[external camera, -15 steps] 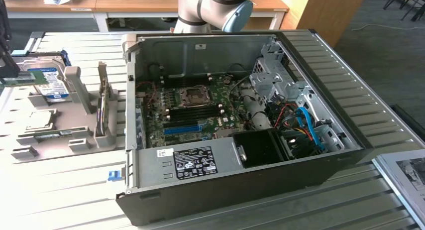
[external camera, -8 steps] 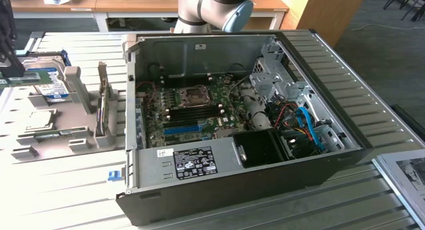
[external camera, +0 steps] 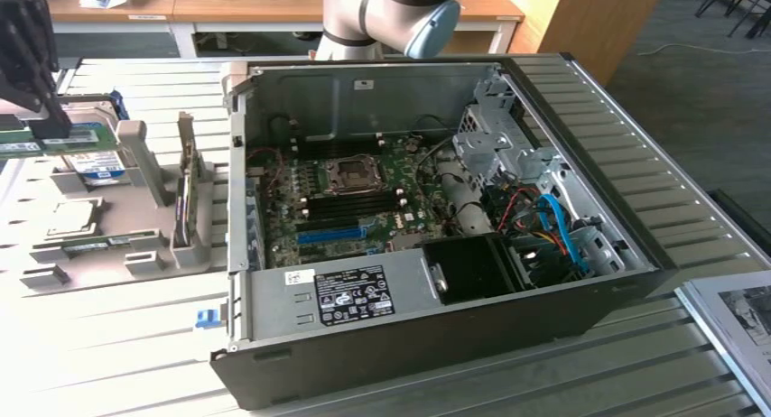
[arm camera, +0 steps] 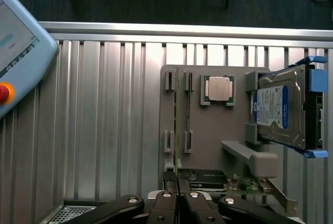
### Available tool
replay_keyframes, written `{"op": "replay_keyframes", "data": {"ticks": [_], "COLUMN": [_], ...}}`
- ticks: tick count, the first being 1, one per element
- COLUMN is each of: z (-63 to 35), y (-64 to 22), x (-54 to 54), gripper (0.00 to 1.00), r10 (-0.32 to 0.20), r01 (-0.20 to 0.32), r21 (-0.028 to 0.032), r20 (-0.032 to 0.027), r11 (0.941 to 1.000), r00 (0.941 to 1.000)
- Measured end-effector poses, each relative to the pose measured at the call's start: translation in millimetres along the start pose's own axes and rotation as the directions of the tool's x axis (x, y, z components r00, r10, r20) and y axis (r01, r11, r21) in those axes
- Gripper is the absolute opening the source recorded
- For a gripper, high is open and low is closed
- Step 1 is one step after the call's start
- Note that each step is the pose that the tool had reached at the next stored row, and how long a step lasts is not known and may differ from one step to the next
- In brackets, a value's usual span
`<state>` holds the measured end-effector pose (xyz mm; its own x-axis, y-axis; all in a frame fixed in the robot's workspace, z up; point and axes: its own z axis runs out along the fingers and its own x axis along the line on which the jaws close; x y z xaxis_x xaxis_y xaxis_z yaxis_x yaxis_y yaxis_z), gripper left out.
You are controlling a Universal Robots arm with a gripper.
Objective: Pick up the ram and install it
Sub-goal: 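Pick up the ram and move it above insertion slot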
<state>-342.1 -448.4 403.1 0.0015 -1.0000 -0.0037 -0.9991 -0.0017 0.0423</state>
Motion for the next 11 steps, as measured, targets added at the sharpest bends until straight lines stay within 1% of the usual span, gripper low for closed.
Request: {"op": "replay_keyframes", "data": {"ticks": [4,11], "z": [-0.4,-1.1], "y": [-10.0,-24.7], "x": [0.0,0.0], "gripper": [0.11,0.11], "r10": [0.000,0.000], "r01": [0.000,0.000], "r21": [-0.0002,-0.0003], "r20": [0.0000,-0.0001], "r11": [1.0000,1.0000], "r00": [1.0000,1.0000]}}
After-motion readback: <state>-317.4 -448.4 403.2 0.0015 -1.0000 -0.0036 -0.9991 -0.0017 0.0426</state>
